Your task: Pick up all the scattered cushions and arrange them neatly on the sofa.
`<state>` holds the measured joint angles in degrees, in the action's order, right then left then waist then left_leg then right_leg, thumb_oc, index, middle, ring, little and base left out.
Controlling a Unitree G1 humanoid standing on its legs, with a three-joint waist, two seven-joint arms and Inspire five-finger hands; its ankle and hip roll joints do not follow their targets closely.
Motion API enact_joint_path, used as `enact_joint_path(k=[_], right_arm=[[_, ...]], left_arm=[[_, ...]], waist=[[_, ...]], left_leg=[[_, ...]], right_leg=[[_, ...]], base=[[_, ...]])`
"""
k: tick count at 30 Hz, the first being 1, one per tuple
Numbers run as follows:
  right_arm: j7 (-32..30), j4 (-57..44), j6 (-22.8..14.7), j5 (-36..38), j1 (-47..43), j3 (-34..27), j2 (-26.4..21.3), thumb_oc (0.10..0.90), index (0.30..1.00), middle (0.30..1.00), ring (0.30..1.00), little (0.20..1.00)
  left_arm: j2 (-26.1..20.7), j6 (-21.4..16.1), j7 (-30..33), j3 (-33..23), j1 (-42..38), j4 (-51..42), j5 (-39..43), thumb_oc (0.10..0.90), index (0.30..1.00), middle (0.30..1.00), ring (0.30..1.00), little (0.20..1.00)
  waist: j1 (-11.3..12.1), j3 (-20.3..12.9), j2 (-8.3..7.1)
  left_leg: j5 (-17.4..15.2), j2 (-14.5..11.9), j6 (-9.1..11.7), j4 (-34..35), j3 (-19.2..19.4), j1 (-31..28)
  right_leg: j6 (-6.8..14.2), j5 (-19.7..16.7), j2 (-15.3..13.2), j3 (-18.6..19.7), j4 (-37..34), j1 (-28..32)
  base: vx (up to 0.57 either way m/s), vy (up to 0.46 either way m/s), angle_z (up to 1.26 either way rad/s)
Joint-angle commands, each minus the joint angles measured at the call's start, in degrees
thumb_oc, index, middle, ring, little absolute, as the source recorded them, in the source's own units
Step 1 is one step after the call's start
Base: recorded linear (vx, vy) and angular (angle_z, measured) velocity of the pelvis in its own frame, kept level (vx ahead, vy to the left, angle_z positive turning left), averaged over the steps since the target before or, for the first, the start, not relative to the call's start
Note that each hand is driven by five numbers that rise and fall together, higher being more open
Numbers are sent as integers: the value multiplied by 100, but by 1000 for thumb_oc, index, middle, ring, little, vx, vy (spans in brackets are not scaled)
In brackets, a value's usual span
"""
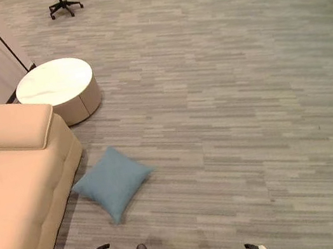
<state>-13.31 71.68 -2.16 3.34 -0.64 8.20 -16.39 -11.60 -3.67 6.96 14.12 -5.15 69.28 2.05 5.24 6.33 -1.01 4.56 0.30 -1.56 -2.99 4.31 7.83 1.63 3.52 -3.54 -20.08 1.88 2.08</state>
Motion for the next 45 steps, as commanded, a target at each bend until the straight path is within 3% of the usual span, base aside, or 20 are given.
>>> enact_joint_path(k=[1,3,5,7,9,11,12,19,21,23,28,32,38,40,41,45], right_arm=[[-74,-22,-89,-61,-144,-45,-169,800,900,900,900,900],[-39,-46,-105,-96,-209,2,-151,800,900,900,900,900],[-41,-51,-111,-78,-213,5,-144,800,900,900,900,900],[-27,-54,-129,-22,-210,21,-155,800,900,900,900,900],[-30,-55,-131,-15,-215,29,-160,800,900,900,900,900],[-27,-40,-131,-5,-220,48,-158,800,900,900,900,900],[-19,-16,-124,16,-190,26,-172,800,900,900,900,900],[3,8,-174,60,-138,36,-190,800,900,900,900,900],[-2,-34,-216,99,-172,43,-209,800,900,900,900,900],[-33,-85,-251,198,-228,70,-253,800,900,900,900,900],[-36,-71,-253,321,-192,10,-278,800,900,900,900,900],[-20,-44,-238,354,-169,-27,-252,800,900,900,900,900],[35,-47,-223,206,-184,33,-172,800,900,900,900,900],[65,-111,-211,107,-314,84,-170,800,900,900,900,900],[66,-121,-219,99,-335,89,-161,800,900,900,900,900],[71,-168,-237,143,-361,101,-163,800,900,900,900,900]], left_arm=[[-169,-91,71,26,-43,93,-97,800,900,900,900,900],[-247,-117,74,36,-78,24,-66,800,900,900,900,900],[-255,-127,86,52,-73,3,-61,800,900,900,900,900],[-264,-133,95,59,-46,5,-66,800,900,900,900,900],[-261,-138,98,58,-47,42,-70,800,900,900,900,900],[-230,-147,99,82,-46,137,-98,800,900,900,900,900],[-195,-163,79,93,-53,234,-154,800,900,900,900,900],[-103,-158,50,99,-24,335,-192,800,900,900,900,900],[-75,-160,45,135,-60,296,-204,800,900,900,900,900],[-45,-151,61,179,-134,212,-130,800,900,900,900,900],[-9,-141,46,250,-130,179,-148,800,900,900,900,900],[0,-136,11,189,-57,281,-181,800,900,900,900,900],[-81,-104,11,14,69,328,-141,800,900,900,900,900],[-229,-111,45,-87,3,257,-41,800,900,900,900,900],[-257,-123,43,-89,-14,247,-32,800,900,900,900,900],[-294,-159,75,-119,-15,224,31,800,900,900,900,900]], waist=[[195,-100,-126],[106,-20,-18],[75,-15,8],[-5,-44,7],[-31,-32,5],[-119,-37,-12],[-220,-22,-52],[-237,-134,-138],[-243,-109,-163],[-234,14,-222],[-297,-4,-235],[-290,-55,-175],[-143,-153,-152],[-104,-9,-88],[-102,1,-66],[-116,-34,-69]], left_leg=[[-662,243,74,-383,-187,30],[-733,273,-82,-312,-378,-227],[-758,286,-108,-294,-451,-301],[-820,352,-111,-213,-617,-484],[-846,359,-98,-192,-659,-541],[-907,404,-76,-153,-799,-650],[-971,460,-16,-131,-1050,-805],[-1113,286,284,-235,-1254,-866],[-1071,156,393,-471,-1130,-702],[-857,60,452,-1136,-874,-216],[-879,-148,398,-1039,-224,26],[-661,53,336,-540,196,157],[-679,154,220,-214,37,-127],[-734,138,39,-156,-60,-288],[-748,133,21,-125,-110,-332],[-810,193,24,45,-311,-594]], right_leg=[[612,-183,-449,466,1284,-455],[679,-506,-508,722,2229,-933],[643,-499,-434,861,2303,-1053],[558,-354,-213,1183,1809,-1194],[548,-358,-174,1237,1603,-1207],[564,-466,-108,1400,1170,-1331],[620,-659,-37,1691,806,-1456],[534,-665,-125,1405,210,-972],[486,-603,-111,1289,40,-812],[377,-578,-113,1172,-125,-643],[348,-483,-169,815,-368,-409],[365,-424,-66,705,-445,-261],[405,-232,-68,711,44,-233],[647,-390,-269,701,1465,-885],[695,-394,-295,720,1687,-1021],[568,-361,-294,854,1238,-1122]], base=[[130,147,13],[162,153,13],[108,59,41],[176,-23,62],[137,-41,40],[234,-101,45],[250,-127,46],[172,-192,77],[34,-143,34],[-3,-169,38],[42,-61,65],[114,17,44],[105,77,-13],[64,153,-19],[68,89,-2],[153,-17,23]])
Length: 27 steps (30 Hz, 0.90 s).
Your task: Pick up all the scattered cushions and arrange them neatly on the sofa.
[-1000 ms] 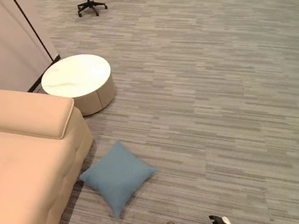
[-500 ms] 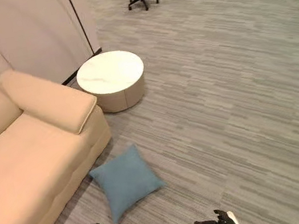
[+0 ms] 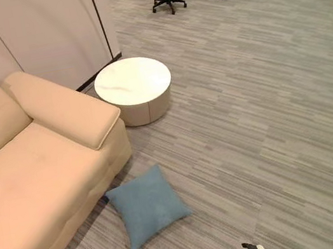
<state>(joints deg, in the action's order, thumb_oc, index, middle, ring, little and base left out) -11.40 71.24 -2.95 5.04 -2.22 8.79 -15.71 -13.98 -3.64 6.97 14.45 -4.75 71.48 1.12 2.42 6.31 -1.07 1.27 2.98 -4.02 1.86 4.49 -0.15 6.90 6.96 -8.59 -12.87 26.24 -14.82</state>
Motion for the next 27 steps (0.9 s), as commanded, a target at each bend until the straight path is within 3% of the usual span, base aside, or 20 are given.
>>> enact_joint_path(k=[1,5,8,10,12,15,17,21,23,27], right_arm=[[-123,-120,-156,-17,-208,40,-236,800,900,900,900,900],[-108,-93,-146,6,-236,40,-267,800,900,900,900,900],[-110,-84,-180,-3,-214,82,-287,800,900,900,900,900],[-114,-112,-236,39,-229,77,-357,800,900,900,900,900],[-124,-132,-246,50,-243,95,-385,800,900,900,900,900],[-150,-138,-250,104,-255,89,-423,800,900,900,900,900],[-134,-123,-241,123,-232,84,-427,800,900,900,900,900],[-117,-69,-221,177,-137,63,-414,800,900,900,900,900],[-136,-12,-195,154,-95,76,-405,800,900,900,900,900],[-75,-38,-187,47,-60,97,-315,800,900,900,900,900]], left_arm=[[-49,-165,81,-166,-58,21,137,800,900,900,900,900],[-37,-204,92,-160,-81,107,117,800,900,900,900,900],[26,-212,114,-181,-8,167,101,800,900,900,900,900],[92,-218,83,-144,-48,174,104,800,900,900,900,900],[123,-220,78,-119,-97,126,139,800,900,900,900,900],[143,-222,100,-69,-169,31,204,800,900,900,900,900],[148,-218,106,-55,-168,-2,211,800,900,900,900,900],[139,-191,94,-28,-131,-34,180,800,900,900,900,900],[118,-162,75,-11,-90,34,91,800,900,900,900,900],[63,-131,41,-124,67,103,40,800,900,900,900,900]], waist=[[158,-32,-60],[56,-18,-108],[103,-116,-164],[101,-87,-193],[104,21,-206],[115,172,-257],[95,184,-271],[103,145,-277],[107,100,-247],[170,-44,-230]], left_leg=[[-493,-65,278,-415,-369,147],[-601,30,337,-406,-704,-30],[-645,-35,452,-424,-787,-40],[-659,-197,679,-755,-836,176],[-549,-308,782,-1180,-673,448],[-317,-436,818,-1913,-379,941],[-326,-511,793,-1973,-222,1021],[-375,-478,721,-1595,19,1164],[-194,-413,699,-1255,186,1251],[-187,-317,640,-720,71,790]], right_leg=[[36,-759,217,167,-1361,532],[117,-982,292,666,-2055,463],[59,-1047,319,648,-2309,682],[-21,-951,353,408,-2541,941],[-104,-873,343,262,-2599,1067],[-208,-823,310,56,-2698,1231],[-225,-797,314,-33,-2752,1287],[-226,-721,341,-210,-2870,1463],[-223,-672,420,-287,-2898,1530],[-204,-514,491,-165,-2741,1655]], base=[[225,-93,37],[182,-121,44],[146,-176,42],[103,-286,39],[10,-222,68],[-24,-99,49],[18,-87,30],[99,-45,45],[156,23,45],[260,125,-20]])
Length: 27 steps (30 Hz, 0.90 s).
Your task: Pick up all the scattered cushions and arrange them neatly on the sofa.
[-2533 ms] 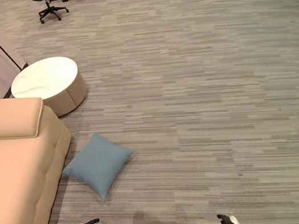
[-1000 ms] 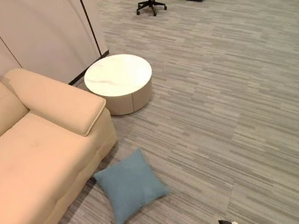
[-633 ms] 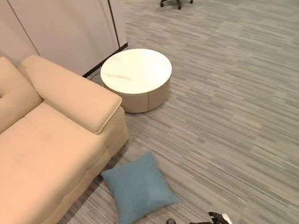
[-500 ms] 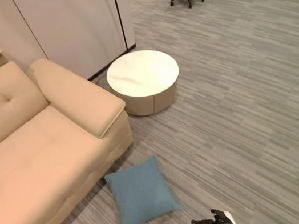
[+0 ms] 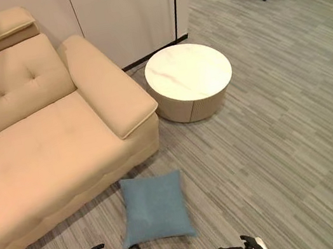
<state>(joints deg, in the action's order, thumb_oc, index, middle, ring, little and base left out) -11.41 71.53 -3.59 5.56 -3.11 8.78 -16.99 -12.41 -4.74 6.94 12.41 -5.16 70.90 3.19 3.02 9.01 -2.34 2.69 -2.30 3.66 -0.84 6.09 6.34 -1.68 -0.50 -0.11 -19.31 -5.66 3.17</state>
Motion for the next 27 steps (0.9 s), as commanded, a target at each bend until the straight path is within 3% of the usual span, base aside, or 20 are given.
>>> enact_joint_path(k=[1,5,9,15,22,27], right_arm=[[-70,-70,-123,-36,18,101,-174,800,900,900,900,900],[-41,-111,-120,-95,-11,107,-142,800,900,900,900,900],[-46,-197,-116,-95,-182,145,-143,800,900,900,900,900],[-40,-169,-132,-56,-181,126,-182,800,900,900,900,900],[-87,-190,-189,-15,-92,113,-253,800,900,900,900,900],[-158,-327,-301,439,-315,-13,-333,800,900,900,900,900]], left_arm=[[-121,-22,43,55,110,177,-176,800,900,900,900,900],[-186,-44,71,-41,90,99,-83,800,900,900,900,900],[-306,-66,110,-67,5,-15,44,800,900,900,900,900],[-327,-122,133,-68,-15,56,36,800,900,900,900,900],[-229,-128,121,-55,-9,88,37,800,900,900,900,900],[-234,-265,281,-41,-427,-322,646,800,900,900,900,900]], waist=[[146,-361,-119],[228,-362,-119],[210,-201,-29],[158,-232,-58],[118,-285,-88],[45,158,-65]], left_leg=[[-383,249,-195,-400,-92,57],[-481,314,-317,-313,-94,-66],[-467,273,-429,-287,-181,-91],[-534,383,-377,-184,-298,-267],[-445,288,-190,-6,-413,-277],[-443,230,-78,-561,-538,541]], right_leg=[[681,284,-403,497,579,-132],[818,285,-570,495,1125,-305],[1006,84,-692,635,2147,-985],[926,65,-672,893,1166,-864],[845,11,-541,679,617,-558],[716,66,-582,486,924,-1158]], base=[[78,67,-11],[70,101,-3],[10,80,-13],[87,-26,12],[46,-113,15],[-207,-108,32]])
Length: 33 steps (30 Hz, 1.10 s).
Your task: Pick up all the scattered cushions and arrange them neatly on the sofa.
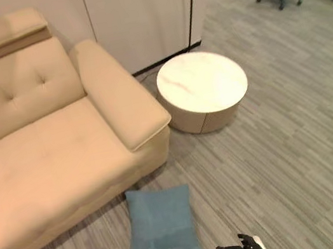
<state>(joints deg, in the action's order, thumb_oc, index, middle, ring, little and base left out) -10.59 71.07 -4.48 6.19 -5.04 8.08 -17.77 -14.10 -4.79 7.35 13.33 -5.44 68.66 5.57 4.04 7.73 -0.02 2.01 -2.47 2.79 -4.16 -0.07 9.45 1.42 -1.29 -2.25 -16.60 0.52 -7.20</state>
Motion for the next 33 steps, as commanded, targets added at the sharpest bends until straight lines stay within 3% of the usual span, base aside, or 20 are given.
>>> enact_joint_path(k=[1,4,7,8,13,17,24,25,33], right_arm=[[-303,-307,-247,662,-358,13,-298,800,900,900,900,900],[-556,-455,-369,1400,-1135,60,-363,800,900,900,900,900],[-807,-602,-412,1673,-1683,136,-449,800,900,900,900,900],[-808,-600,-412,1674,-1690,137,-449,800,900,900,900,900],[-1089,-865,-524,1890,-2376,233,-640,800,900,900,900,900],[-1252,-1154,-619,1962,-2810,311,-830,800,900,900,900,900],[-1306,-1820,-786,1997,-3346,573,-1242,800,900,900,900,900],[-1284,-2150,-874,2012,-3556,681,-1374,800,900,900,900,900],[-1165,-2409,-1055,2514,-4428,1014,-1445,800,900,900,900,900]], left_arm=[[-96,-371,371,-101,-670,-326,818,800,900,900,900,900],[-296,-599,679,-17,-1321,-792,1689,800,900,900,900,900],[-445,-645,861,74,-1789,-1078,1886,800,900,900,900,900],[-446,-644,861,73,-1795,-1076,1887,800,900,900,900,900],[-654,-626,1115,105,-2351,-1252,2048,800,900,900,900,900],[-815,-628,1302,119,-2624,-1440,2132,800,900,900,900,900],[-1074,-711,1627,83,-2898,-1912,2204,800,900,900,900,900],[-1162,-742,1750,72,-3040,-2097,2223,800,900,900,900,900],[-1431,-805,1910,274,-3756,-2271,2318,800,900,900,900,900]], waist=[[-81,530,-258],[-116,780,-142],[-168,866,-19],[-168,837,-20],[-220,936,117],[-241,1029,186],[-235,1322,210],[-234,1521,189],[-184,2142,83]], left_leg=[[-428,226,15,-724,60,877],[-864,68,-59,-2340,105,2675],[-1163,22,-159,-3459,101,3999],[-1179,20,-160,-3495,101,4054],[-1631,-4,-283,-5024,39,5777],[-1996,-10,-455,-6063,-99,6791],[-2529,-55,-512,-7566,-140,7871],[-2728,-77,-511,-8065,-118,8047],[-3031,-84,-476,-8956,-27,8051]], right_leg=[[297,222,-424,146,878,-834],[119,854,-546,249,2602,-2634],[-29,1227,-651,435,3785,-3977],[-30,1242,-654,439,3819,-4032],[-234,1708,-758,803,5307,-5712],[-309,1976,-802,986,6332,-6748],[-390,2428,-867,1157,7849,-7841],[-401,2579,-898,1198,8371,-8044],[-394,2798,-986,1375,9281,-8105]], base=[[-375,-113,28],[-291,-29,12],[-140,50,-20],[-95,42,-43],[-23,36,-13],[73,35,5],[135,20,-12],[150,9,-3],[68,0,1]])
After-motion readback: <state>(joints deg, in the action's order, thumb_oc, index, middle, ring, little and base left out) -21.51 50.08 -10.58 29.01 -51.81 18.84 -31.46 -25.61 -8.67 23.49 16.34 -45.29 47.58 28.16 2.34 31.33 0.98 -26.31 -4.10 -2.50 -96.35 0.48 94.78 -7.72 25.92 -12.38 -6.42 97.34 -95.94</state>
